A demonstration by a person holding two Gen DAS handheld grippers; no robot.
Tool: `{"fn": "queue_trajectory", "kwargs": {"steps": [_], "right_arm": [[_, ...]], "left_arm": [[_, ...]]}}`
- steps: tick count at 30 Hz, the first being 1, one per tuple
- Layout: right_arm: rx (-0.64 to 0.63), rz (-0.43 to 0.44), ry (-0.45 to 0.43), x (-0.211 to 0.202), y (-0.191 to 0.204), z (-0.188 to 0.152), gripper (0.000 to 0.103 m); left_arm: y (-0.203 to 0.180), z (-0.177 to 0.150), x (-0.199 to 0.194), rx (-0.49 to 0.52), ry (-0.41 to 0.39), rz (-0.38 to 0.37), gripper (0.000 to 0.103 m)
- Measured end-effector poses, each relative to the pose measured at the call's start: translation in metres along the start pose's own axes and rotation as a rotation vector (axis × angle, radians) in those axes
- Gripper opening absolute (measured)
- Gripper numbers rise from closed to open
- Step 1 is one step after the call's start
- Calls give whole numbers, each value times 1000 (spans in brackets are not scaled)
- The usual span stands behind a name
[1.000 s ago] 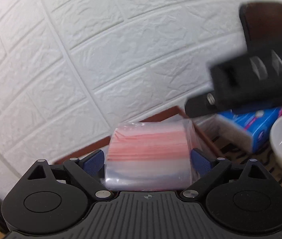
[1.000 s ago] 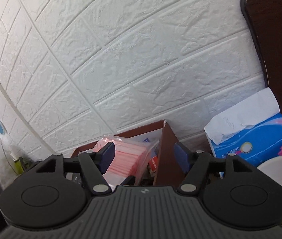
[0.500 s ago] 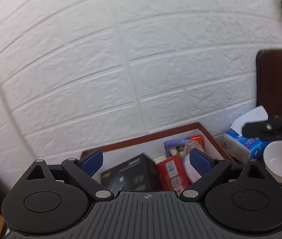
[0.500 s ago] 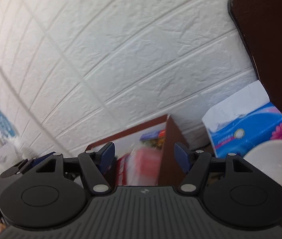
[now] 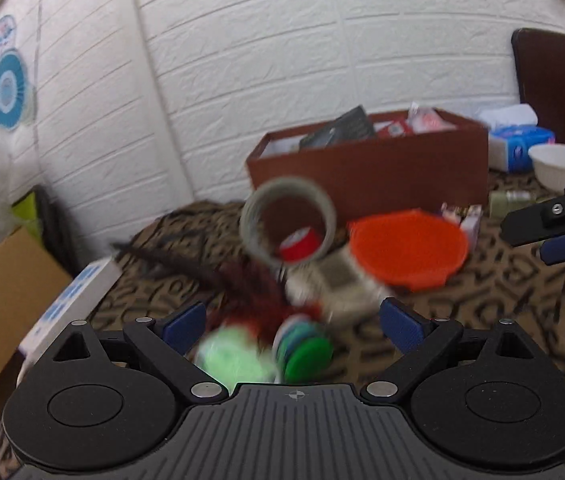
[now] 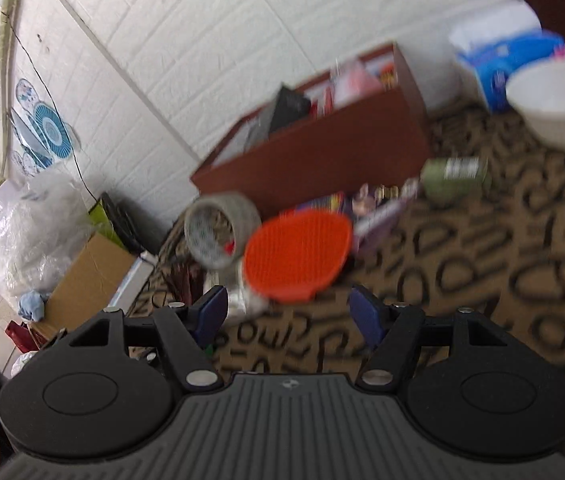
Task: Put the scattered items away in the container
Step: 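Move the right gripper to the feather toy and grasp its green base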
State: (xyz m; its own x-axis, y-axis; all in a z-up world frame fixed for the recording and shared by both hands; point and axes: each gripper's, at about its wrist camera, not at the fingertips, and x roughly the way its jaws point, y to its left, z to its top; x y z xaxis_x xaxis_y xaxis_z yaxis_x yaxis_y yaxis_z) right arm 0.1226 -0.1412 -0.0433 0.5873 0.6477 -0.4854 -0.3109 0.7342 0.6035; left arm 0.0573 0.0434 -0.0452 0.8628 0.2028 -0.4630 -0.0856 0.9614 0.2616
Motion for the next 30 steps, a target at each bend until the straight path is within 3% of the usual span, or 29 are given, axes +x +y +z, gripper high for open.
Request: {"fn": "queue_trajectory", "kwargs": {"steps": [4, 7, 11, 15, 23, 26, 27, 30], "right_arm": [[11, 28, 60, 21, 12, -26, 74], [1, 76, 86, 36, 29, -31, 74], [4, 112, 96, 57, 49, -30, 74], [-49, 73, 98, 81, 69, -32, 74], [-157, -11, 114, 110, 92, -39, 75], [-263, -47, 132, 119, 102, -38, 62], [-298, -47, 150, 123, 106, -38, 48], [-373, -46, 192, 123, 113, -38, 43]], "left_arm": [[15, -22, -10, 14, -21, 57, 99], [34, -29, -5, 48, -59, 43, 99], [66, -29, 12, 9, -71, -48, 99], [83, -29, 19, -16, -71, -157, 99], [78, -34, 26, 155, -100, -227, 99], [84, -37, 29, 152, -80, -234, 100], [86, -38, 31, 148, -71, -220, 100], [91, -38, 34, 132, -57, -220, 99]]}}
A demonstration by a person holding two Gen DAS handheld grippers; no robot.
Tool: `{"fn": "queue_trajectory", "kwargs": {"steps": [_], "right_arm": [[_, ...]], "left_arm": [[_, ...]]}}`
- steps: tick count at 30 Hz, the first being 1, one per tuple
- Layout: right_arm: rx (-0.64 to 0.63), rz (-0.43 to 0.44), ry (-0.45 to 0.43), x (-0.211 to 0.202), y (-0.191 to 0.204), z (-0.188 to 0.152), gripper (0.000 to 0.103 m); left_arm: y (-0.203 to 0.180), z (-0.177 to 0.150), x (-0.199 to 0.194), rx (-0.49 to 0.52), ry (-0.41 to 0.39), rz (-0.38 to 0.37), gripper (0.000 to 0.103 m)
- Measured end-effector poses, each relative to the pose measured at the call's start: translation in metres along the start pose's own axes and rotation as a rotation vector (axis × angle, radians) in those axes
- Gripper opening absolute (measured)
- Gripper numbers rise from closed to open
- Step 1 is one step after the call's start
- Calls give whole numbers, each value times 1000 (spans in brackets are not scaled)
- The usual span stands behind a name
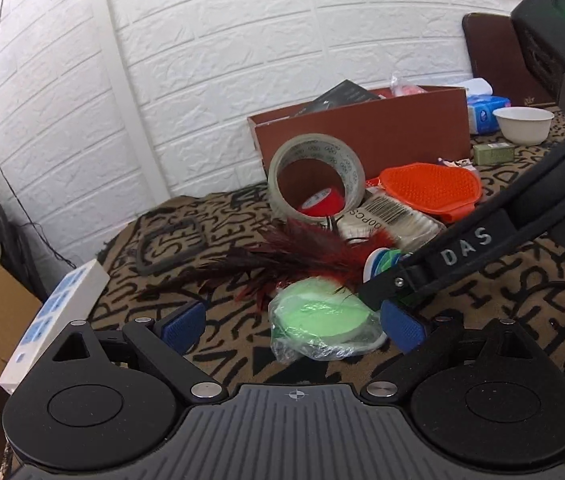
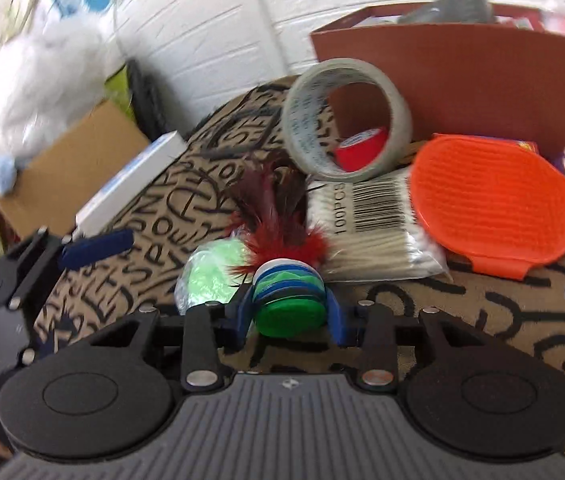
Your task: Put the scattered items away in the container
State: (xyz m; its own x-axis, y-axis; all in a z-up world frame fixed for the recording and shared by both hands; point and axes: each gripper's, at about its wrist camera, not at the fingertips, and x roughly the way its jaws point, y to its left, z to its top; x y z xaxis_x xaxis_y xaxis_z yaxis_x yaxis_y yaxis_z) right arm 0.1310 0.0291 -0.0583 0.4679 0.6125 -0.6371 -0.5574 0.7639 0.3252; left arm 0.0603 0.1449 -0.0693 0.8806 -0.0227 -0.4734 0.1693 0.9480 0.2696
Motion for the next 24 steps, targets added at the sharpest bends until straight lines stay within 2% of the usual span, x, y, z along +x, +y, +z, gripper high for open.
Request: {"fn": "queue_trajectory", "kwargs": {"steps": [2, 6, 8, 11, 13, 14, 16, 18, 22, 24], "right_arm": [[-41, 1, 14, -4, 0, -2, 42], [-12, 34, 5, -21, -18, -8, 42], [0, 21, 3, -30, -31, -10, 42], [49, 37, 11, -43, -56, -9, 42], [44, 55, 9, -55, -68, -10, 42], [28, 59, 15, -61, -73, -11, 42], [-24, 48, 25, -75, -80, -14, 42], [-71, 19, 35, -88, -89, -18, 42], [-171, -53, 8, -105, -94, -28, 43], [-182, -52, -8, -109, -93, -33, 43]], "left_arm": [[1, 1, 0, -14, -9, -13, 99], [-9, 10, 8, -43, -22, -85, 99], [-12, 14, 19, -77, -17, -147, 99], [-6, 18, 34, -229, 8, -289, 99], [-2, 23, 43, -319, 17, -386, 100], [-2, 26, 48, -341, 22, -412, 100], [-9, 34, 53, -323, 13, -430, 100], [-24, 44, 59, -273, 24, -408, 100], [-60, 55, 63, -223, 39, -412, 100], [-81, 59, 66, -191, 45, -403, 97]]}}
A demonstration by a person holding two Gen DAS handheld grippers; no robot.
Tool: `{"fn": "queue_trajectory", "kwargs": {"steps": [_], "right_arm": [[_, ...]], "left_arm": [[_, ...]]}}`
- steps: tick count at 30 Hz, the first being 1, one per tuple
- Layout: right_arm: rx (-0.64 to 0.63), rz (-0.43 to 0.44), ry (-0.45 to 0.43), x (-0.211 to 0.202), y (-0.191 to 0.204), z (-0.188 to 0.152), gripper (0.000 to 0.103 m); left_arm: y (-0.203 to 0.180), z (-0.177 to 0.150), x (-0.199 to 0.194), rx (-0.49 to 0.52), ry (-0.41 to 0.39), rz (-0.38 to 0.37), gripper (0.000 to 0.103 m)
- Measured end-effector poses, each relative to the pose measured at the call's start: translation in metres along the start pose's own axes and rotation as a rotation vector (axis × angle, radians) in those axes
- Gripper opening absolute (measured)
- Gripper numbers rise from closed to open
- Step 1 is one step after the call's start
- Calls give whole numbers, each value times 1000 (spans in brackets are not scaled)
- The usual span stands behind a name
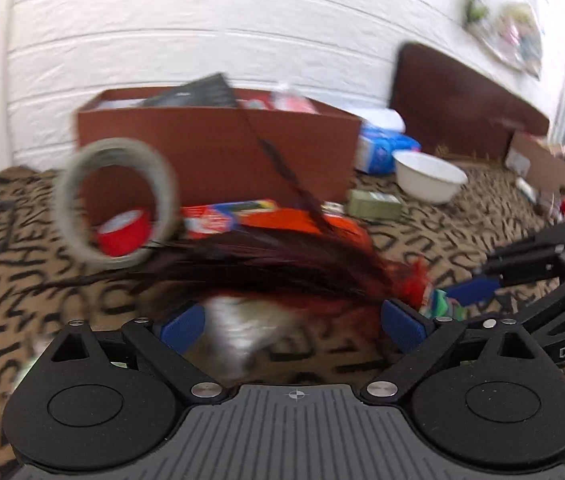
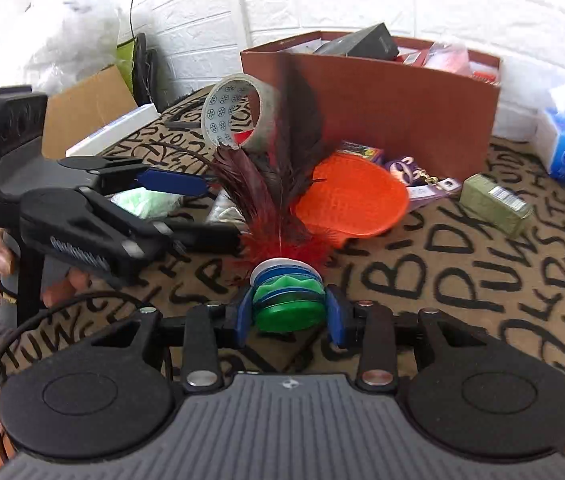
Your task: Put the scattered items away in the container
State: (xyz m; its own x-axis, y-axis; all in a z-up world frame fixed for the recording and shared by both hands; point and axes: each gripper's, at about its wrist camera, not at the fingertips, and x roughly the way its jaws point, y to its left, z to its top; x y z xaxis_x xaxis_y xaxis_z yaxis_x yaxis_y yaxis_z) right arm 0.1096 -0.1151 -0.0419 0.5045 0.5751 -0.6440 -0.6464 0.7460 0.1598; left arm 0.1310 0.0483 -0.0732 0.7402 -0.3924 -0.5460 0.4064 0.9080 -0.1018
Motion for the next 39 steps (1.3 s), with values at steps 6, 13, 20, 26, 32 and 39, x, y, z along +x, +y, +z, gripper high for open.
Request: {"fn": "queue_trajectory", "kwargs": {"steps": [6, 13, 20, 26, 32, 39], "right_arm": [[4, -37, -46, -4, -9, -20, 50], [34, -43, -109, -10, -13, -24, 62], [-19, -95, -111, 2, -2, -24, 62], [-57, -139, -120, 5, 2, -30, 62], [-50, -142, -132, 4, 0, -31, 63], [-72, -147, -111, 11, 0, -28, 46]], "left_arm": [[-9, 9, 18, -108, 8, 61, 103], [-26, 16, 14, -126, 35, 144, 82], [-27, 25, 32, -280, 137, 93, 33], [-45, 22, 12, -237, 73, 134, 69], [-62, 19, 12, -201, -2, 176, 90], [-50, 14, 44, -306, 82, 127, 57]]}}
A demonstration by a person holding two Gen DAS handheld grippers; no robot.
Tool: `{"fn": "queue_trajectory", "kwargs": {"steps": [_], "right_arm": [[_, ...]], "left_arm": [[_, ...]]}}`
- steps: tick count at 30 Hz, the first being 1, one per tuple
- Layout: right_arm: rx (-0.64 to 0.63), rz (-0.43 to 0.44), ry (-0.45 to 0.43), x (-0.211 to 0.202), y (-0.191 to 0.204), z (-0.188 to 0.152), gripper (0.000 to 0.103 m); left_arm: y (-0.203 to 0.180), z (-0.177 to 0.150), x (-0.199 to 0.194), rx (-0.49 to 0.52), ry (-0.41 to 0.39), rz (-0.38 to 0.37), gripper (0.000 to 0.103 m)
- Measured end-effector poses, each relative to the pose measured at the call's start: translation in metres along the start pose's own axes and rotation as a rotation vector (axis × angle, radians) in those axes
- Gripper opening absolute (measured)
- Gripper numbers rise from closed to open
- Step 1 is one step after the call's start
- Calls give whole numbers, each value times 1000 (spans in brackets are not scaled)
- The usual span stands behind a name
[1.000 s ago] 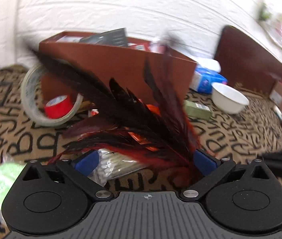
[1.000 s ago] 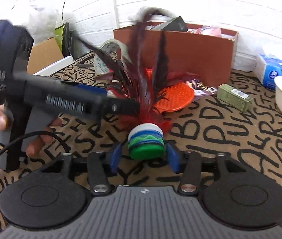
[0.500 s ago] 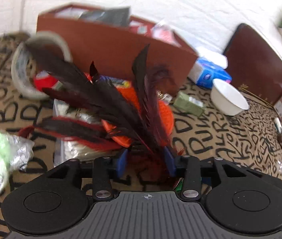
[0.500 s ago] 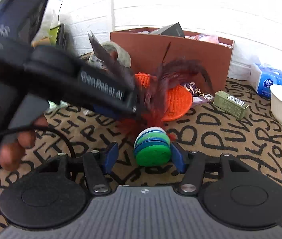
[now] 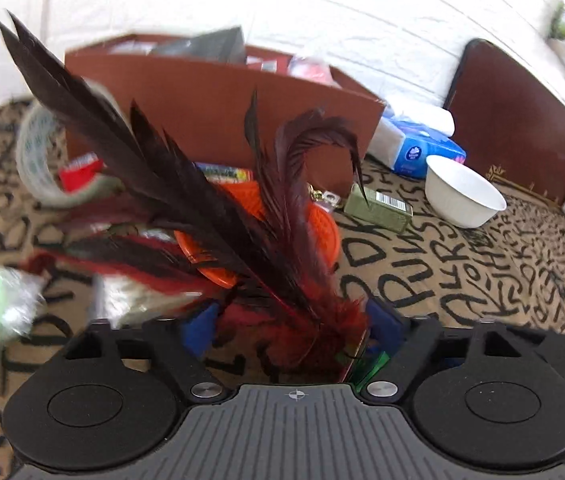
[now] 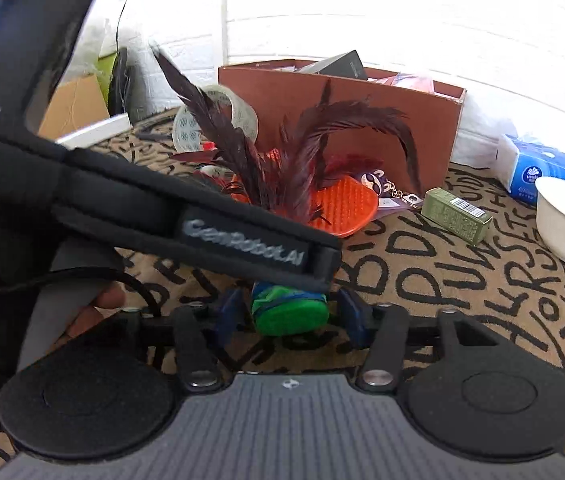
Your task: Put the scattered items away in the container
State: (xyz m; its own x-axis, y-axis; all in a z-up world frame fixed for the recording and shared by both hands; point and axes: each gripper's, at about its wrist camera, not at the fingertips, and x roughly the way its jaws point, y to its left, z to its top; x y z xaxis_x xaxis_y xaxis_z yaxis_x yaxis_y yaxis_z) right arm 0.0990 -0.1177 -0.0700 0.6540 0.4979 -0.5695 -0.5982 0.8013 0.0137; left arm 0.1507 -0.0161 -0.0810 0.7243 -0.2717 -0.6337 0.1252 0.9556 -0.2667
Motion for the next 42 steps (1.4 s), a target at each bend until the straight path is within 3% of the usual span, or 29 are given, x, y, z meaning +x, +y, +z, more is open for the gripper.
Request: {"fn": "queue_trajectory", "kwargs": {"steps": [1, 4, 7, 16, 26, 34, 42], "right_arm": [[-7, 1, 4, 1, 2, 0, 43], [-15, -3, 1, 0, 4, 0, 42], [-11, -9, -16, -5, 6, -1, 42], [-34, -8, -98, -33, 11, 25, 42], [-70, -41, -212, -37, -5, 93, 42], [-49, -60, -258, -1, -38, 145, 42], [-2, -62, -244, 53, -76, 181, 42]], "left_arm": [[1, 0, 1, -9, 3, -21, 43], [-2, 0, 1, -6, 9, -36, 33], [-6, -1, -3, 1, -5, -43, 31], [-26, 22, -35, 79, -101, 1, 32], [-34, 95, -48, 113, -229, 19, 32], [-31, 163, -11, 147, -250, 16, 33], [-19, 213, 53, 174, -204, 11, 33]]}}
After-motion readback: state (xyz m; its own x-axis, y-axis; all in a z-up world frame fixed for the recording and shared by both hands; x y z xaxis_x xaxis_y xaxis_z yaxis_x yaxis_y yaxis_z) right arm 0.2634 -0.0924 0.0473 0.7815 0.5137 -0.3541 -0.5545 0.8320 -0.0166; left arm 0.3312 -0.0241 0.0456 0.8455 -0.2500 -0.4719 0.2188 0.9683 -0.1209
